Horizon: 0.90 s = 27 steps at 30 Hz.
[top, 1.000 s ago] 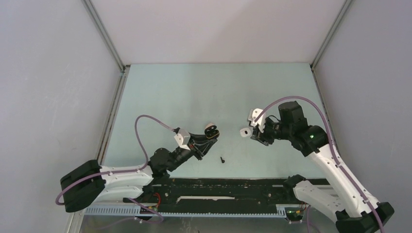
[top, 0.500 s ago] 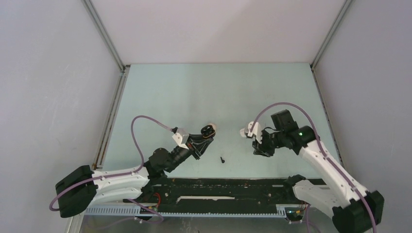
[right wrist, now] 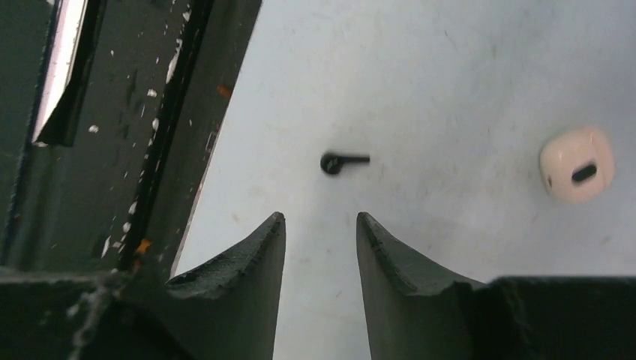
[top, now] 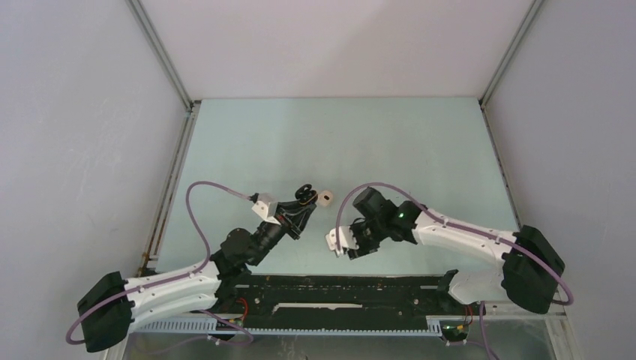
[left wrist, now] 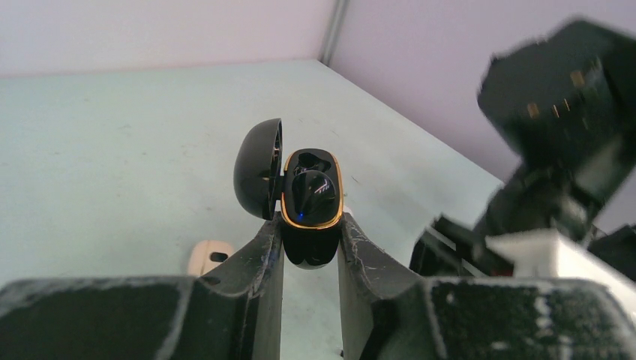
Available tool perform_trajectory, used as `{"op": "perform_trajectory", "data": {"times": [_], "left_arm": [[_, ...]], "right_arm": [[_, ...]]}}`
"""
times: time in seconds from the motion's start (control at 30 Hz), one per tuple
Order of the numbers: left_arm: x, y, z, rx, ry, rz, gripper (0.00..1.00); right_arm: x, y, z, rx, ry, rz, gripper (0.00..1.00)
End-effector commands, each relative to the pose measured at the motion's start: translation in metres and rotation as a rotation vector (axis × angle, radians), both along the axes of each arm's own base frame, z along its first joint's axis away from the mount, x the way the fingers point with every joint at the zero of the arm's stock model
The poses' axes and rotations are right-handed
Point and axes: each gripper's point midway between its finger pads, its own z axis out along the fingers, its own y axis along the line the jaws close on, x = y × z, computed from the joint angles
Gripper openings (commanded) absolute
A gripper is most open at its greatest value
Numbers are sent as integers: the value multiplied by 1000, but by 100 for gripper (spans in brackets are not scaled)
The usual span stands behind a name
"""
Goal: Insert the wireless bluetooth earbuds into the charging case
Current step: Pick up the earbud from the center of the board.
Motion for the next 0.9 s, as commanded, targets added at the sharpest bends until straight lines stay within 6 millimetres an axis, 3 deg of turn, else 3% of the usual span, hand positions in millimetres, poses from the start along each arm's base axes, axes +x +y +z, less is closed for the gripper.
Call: {"op": "perform_trajectory", "data": {"times": [0.0, 0.27, 0.67, 0.87], "left_arm": [[12, 23, 11, -26, -9, 107, 0], [11, 37, 3, -29, 1, 140, 0], [9, 37, -1, -37, 2, 133, 0], [9, 38, -2, -38, 3, 132, 0]], "right_arm": [[13, 37, -9, 40, -218, 112, 42], [4, 43, -35, -31, -276, 240, 37], [-10, 43, -61, -125, -150, 282, 41], [-2, 41, -68, -168, -116, 242, 40]]}}
